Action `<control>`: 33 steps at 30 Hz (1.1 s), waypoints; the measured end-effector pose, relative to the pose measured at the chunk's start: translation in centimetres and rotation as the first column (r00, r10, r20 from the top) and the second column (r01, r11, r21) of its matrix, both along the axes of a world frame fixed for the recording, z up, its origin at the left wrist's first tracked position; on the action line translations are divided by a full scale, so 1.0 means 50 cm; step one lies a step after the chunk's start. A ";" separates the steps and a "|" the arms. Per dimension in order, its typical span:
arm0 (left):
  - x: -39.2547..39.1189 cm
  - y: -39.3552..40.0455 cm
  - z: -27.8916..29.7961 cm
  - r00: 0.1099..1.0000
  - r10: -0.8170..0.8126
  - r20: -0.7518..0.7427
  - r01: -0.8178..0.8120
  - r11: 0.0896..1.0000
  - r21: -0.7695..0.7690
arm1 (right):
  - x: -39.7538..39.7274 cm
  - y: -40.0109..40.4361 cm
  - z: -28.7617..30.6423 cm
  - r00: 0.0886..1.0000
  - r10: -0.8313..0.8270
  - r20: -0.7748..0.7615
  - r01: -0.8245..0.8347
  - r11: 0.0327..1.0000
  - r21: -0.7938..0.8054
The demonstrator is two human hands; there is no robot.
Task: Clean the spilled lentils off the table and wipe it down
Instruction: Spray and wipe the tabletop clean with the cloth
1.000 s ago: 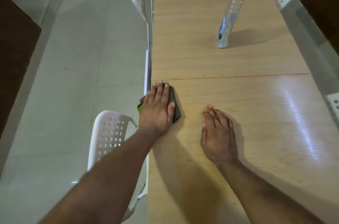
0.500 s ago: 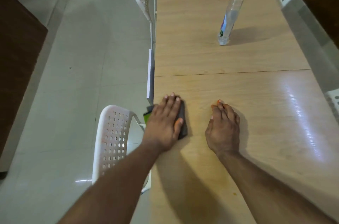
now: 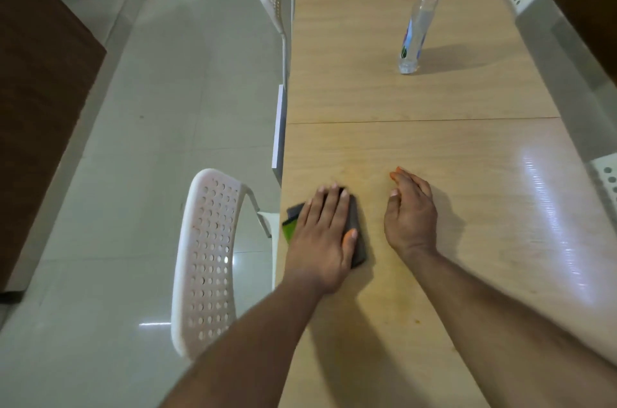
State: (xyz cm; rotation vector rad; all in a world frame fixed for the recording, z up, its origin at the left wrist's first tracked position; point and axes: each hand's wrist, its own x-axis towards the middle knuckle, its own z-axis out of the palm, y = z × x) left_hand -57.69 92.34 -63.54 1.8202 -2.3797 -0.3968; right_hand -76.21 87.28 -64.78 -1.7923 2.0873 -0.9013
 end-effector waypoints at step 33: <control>-0.093 0.259 -0.031 0.978 0.209 -0.009 -0.209 0.977 -0.030 | -0.097 0.215 -0.010 0.904 0.235 -0.358 -0.209 0.972 0.108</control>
